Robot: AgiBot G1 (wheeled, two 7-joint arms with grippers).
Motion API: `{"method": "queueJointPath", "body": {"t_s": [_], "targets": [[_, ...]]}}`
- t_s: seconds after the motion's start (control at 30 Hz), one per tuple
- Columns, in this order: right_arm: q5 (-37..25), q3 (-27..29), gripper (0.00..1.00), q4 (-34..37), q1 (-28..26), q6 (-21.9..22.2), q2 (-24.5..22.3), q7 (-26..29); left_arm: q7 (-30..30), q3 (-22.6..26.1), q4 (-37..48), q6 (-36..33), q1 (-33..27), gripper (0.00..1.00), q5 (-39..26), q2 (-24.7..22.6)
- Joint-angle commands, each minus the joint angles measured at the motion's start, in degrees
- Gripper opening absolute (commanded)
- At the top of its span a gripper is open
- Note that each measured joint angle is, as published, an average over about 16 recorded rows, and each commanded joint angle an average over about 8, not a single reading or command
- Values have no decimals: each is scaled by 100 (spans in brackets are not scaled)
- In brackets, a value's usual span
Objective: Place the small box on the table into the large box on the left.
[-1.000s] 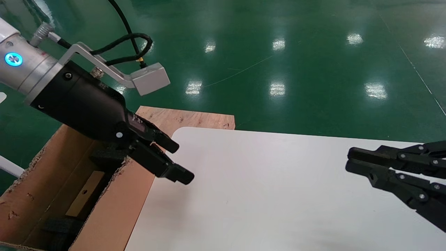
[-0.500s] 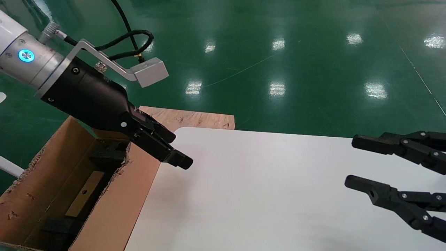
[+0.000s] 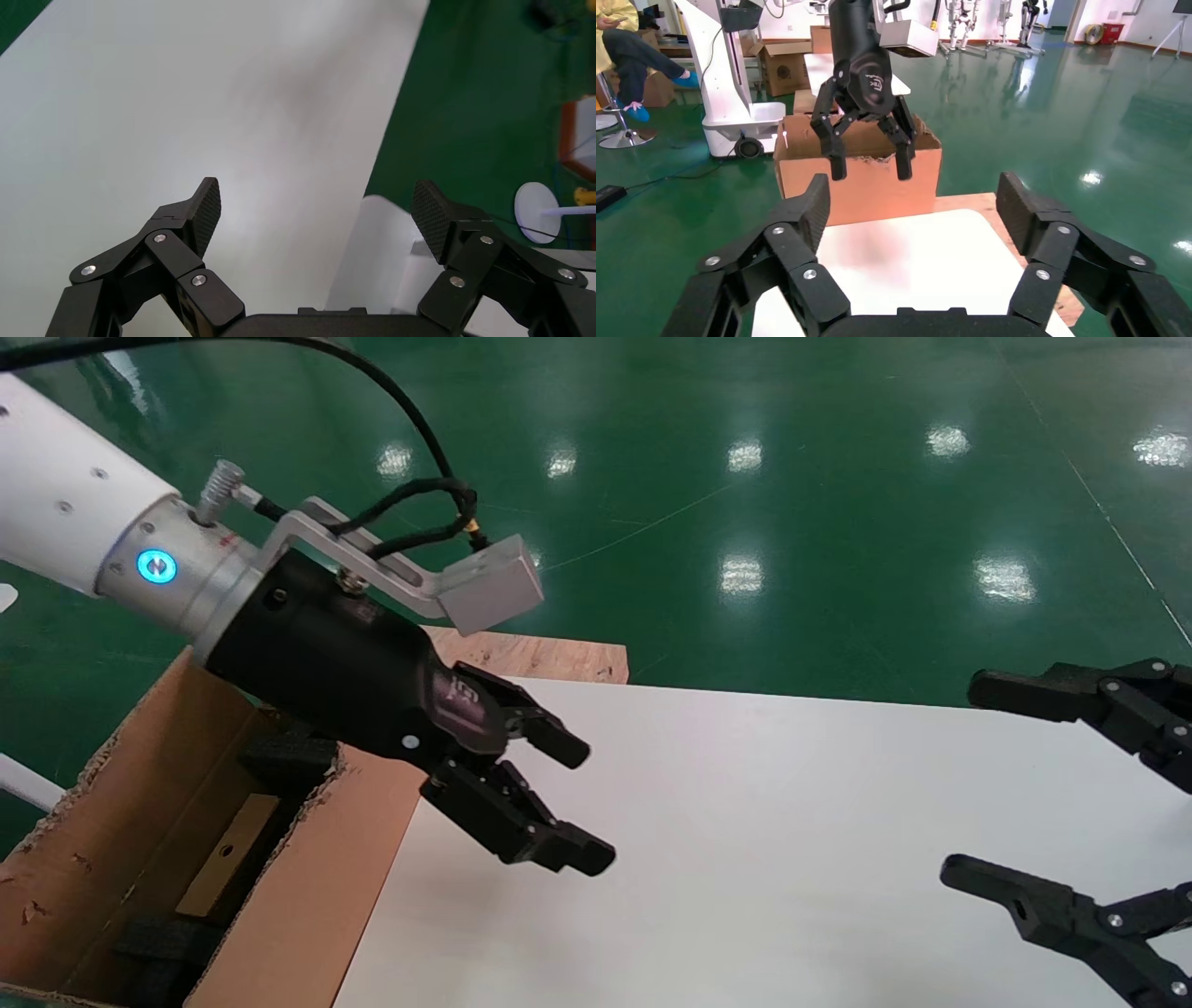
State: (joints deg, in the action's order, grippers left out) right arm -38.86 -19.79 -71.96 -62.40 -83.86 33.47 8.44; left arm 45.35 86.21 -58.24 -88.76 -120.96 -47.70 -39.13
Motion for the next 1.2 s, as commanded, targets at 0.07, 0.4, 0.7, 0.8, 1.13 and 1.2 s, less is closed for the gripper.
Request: {"method": "queueJointPath", "body": {"t_s": [0.07,0.4,0.7,0.8,1.13,1.2], "targets": [[0,0,100,0,0,0,0,0,-223,-452,-99,20,382,100,38,26],[0,-1,100,0,0,0,0,0,-965,-1958,-428,85,1656,100,163,115],[1,-1,100,0,0,0,0,-1,-1632,-3311,-723,144,2801,100,276,194],[1,-1,100,0,0,0,0,-1,-1855,-3762,-822,164,3183,100,313,220],[1,-2,100,0,0,1,-1,-1,-2600,-5274,-1152,230,4462,100,439,309],[1,-2,100,0,-1,1,-1,-1,-2750,-5578,-1219,243,4720,100,464,327]]}}
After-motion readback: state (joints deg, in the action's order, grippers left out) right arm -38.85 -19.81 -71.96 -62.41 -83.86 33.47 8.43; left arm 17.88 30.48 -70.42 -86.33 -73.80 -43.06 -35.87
